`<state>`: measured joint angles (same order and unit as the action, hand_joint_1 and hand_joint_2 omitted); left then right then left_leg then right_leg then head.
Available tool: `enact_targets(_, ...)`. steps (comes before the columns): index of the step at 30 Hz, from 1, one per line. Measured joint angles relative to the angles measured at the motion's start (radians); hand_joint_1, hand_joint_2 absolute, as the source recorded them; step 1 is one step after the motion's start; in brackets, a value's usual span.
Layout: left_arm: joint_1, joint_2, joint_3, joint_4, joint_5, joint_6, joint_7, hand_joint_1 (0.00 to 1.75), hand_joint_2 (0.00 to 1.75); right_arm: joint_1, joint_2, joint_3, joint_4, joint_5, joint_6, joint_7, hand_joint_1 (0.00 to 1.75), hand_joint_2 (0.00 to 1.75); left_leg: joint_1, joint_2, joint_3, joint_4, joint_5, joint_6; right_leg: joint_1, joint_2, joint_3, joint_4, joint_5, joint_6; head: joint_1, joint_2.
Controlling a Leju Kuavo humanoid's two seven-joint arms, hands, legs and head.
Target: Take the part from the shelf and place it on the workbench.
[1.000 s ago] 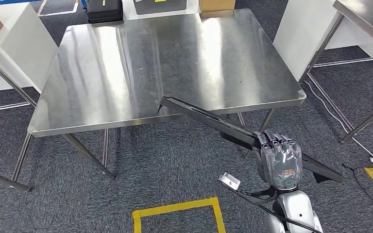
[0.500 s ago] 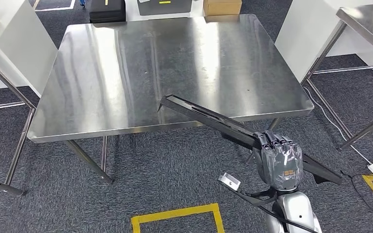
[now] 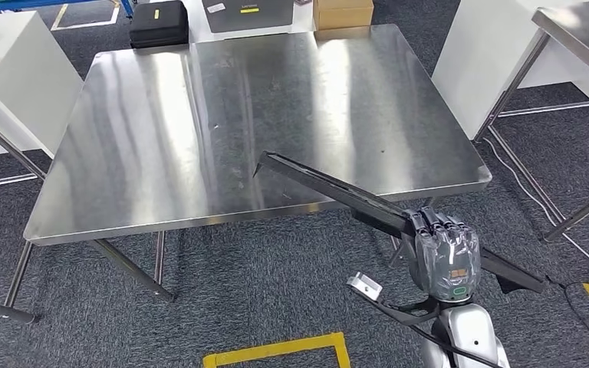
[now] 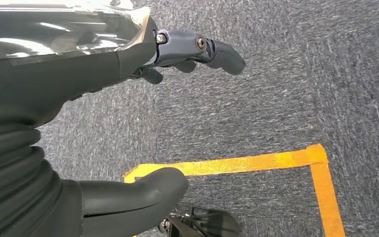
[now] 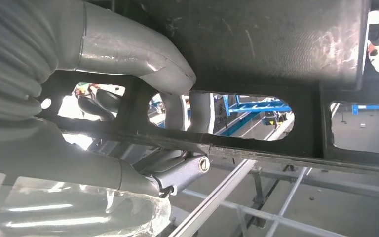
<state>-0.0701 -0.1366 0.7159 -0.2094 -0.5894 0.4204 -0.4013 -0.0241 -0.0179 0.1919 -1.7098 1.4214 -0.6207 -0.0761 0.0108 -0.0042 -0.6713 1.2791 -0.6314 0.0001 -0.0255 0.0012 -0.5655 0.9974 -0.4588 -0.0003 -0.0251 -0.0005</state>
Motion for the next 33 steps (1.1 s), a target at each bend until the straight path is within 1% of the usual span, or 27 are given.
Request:
enact_targets(1,0.001,0.0,0.0,0.0,0.0,0.0,0.0,0.0,1.75,0.002,0.001,0.0,0.0,0.0,0.0,0.0,1.75,1.75,0.001,0.0,-0.024,0.02,0.011,-0.001,0.001,0.001,0.004,0.0,-0.004,-0.001,0.0,0.0)
enact_targets(2,0.001,0.0,0.001,0.0,0.0,0.0,0.0,0.0,1.75,0.003,0.002,0.0,0.0,0.0,0.0,0.0,1.75,1.75,0.001,0.0,-0.026,-0.005,0.046,0.001,0.001,0.003,0.011,0.0,-0.01,0.0,0.0,0.0)
enact_targets(3,0.001,0.001,0.001,0.0,0.0,0.0,-0.001,0.0,1.75,0.004,0.003,0.0,0.0,0.001,0.0,0.0,1.75,1.75,0.002,0.0,-0.008,-0.065,0.096,0.004,0.002,0.004,0.02,0.0,-0.016,0.002,0.0,0.0)
enact_targets(4,0.001,0.002,0.002,0.0,0.0,0.0,-0.001,0.0,1.75,0.005,0.004,0.0,0.0,0.002,0.0,0.0,1.75,1.75,0.001,0.0,0.019,-0.137,0.143,0.01,0.002,0.005,0.028,-0.001,-0.022,0.005,0.0,0.0)
enact_targets(5,0.001,0.002,0.003,0.0,0.001,0.0,-0.001,0.0,1.75,0.004,0.006,0.0,0.0,0.004,0.0,0.0,1.75,1.75,-0.002,0.001,0.046,-0.204,0.177,0.017,0.005,0.006,0.035,-0.001,-0.028,0.009,0.001,0.0)
enact_targets(6,0.0,0.003,0.004,0.0,0.001,0.0,-0.001,0.0,1.75,0.004,0.008,0.0,0.0,0.006,0.0,0.0,1.75,1.75,-0.005,0.001,0.063,-0.244,0.191,0.022,0.007,0.007,0.039,-0.001,-0.033,0.014,0.0,0.0)
enact_targets(7,0.0,0.003,0.005,0.0,0.001,0.0,-0.002,0.0,1.75,0.003,0.01,0.0,0.0,0.009,0.0,0.0,1.75,1.75,-0.008,0.001,0.07,-0.26,0.19,0.027,0.008,0.007,0.04,-0.002,-0.035,0.018,0.001,0.0)
enact_targets(8,0.0,0.004,0.006,0.0,0.002,0.0,-0.002,0.0,1.75,0.003,0.012,0.0,0.0,0.011,0.001,0.0,1.75,1.75,-0.012,0.001,0.071,-0.263,0.186,0.03,0.01,0.007,0.041,-0.004,-0.036,0.024,0.001,0.0)
enact_targets(9,0.0,0.004,0.007,0.0,0.002,-0.001,-0.004,0.0,1.75,0.003,0.015,0.0,0.0,0.014,0.002,0.0,1.75,1.75,-0.012,0.0,0.072,-0.267,0.188,0.032,0.01,0.006,0.043,-0.007,-0.037,0.028,-0.001,0.0)
enact_targets(10,0.001,0.004,0.008,0.0,0.002,-0.002,-0.006,0.0,1.75,0.002,0.017,0.0,0.0,0.016,0.004,-0.001,1.75,1.75,-0.013,0.0,0.076,-0.274,0.191,0.031,0.012,0.006,0.048,-0.011,-0.034,0.029,0.001,0.0)
enact_targets(12,0.001,0.004,0.011,0.0,0.002,-0.005,-0.011,0.0,1.75,-0.001,0.019,0.0,0.001,0.019,0.007,0.0,1.75,1.75,-0.014,-0.002,0.084,-0.287,0.197,0.029,0.017,0.005,0.057,-0.021,-0.031,0.028,0.002,0.0)
enact_targets(13,0.001,0.004,0.011,0.0,0.002,-0.006,-0.013,0.0,1.75,-0.003,0.019,0.0,0.003,0.02,0.009,0.0,1.75,1.75,-0.017,-0.003,0.085,-0.289,0.197,0.028,0.017,0.004,0.06,-0.025,-0.03,0.028,0.004,0.0)
enact_targets(16,0.001,0.003,0.012,0.0,-0.004,-0.009,-0.016,0.0,1.75,-0.008,0.019,-0.001,0.011,0.022,0.011,0.0,1.75,1.75,-0.025,-0.005,0.085,-0.288,0.193,0.035,0.014,0.003,0.064,-0.033,-0.035,0.032,0.003,0.0)
enact_targets(20,0.001,0.003,0.012,0.0,-0.008,-0.01,-0.017,0.0,1.75,-0.014,0.019,-0.004,0.021,0.024,0.011,0.0,1.75,1.75,-0.03,-0.005,0.085,-0.287,0.191,0.042,0.009,0.003,0.064,-0.036,-0.034,0.034,0.003,0.0)
enact_targets(24,0.001,0.004,0.012,0.0,-0.009,-0.01,-0.017,0.0,1.75,-0.016,0.019,-0.005,0.026,0.024,0.011,0.0,1.75,1.75,-0.031,-0.005,0.085,-0.287,0.191,0.048,0.009,0.003,0.064,-0.038,-0.032,0.038,0.003,0.0)
enact_targets(29,0.001,0.004,0.012,0.0,-0.017,-0.011,-0.015,0.0,1.75,-0.016,0.019,-0.007,0.032,0.026,0.01,0.0,1.75,1.75,-0.031,-0.004,0.085,-0.286,0.192,0.049,0.007,0.003,0.064,-0.038,-0.031,0.04,0.003,0.0)
enact_targets(33,0.001,0.004,0.012,0.0,-0.019,-0.01,-0.006,0.0,1.75,-0.015,0.02,-0.007,0.042,0.027,0.009,0.0,1.75,1.75,-0.032,-0.004,0.085,-0.282,0.19,0.051,0.003,0.003,0.064,-0.039,-0.031,0.046,0.003,0.0)
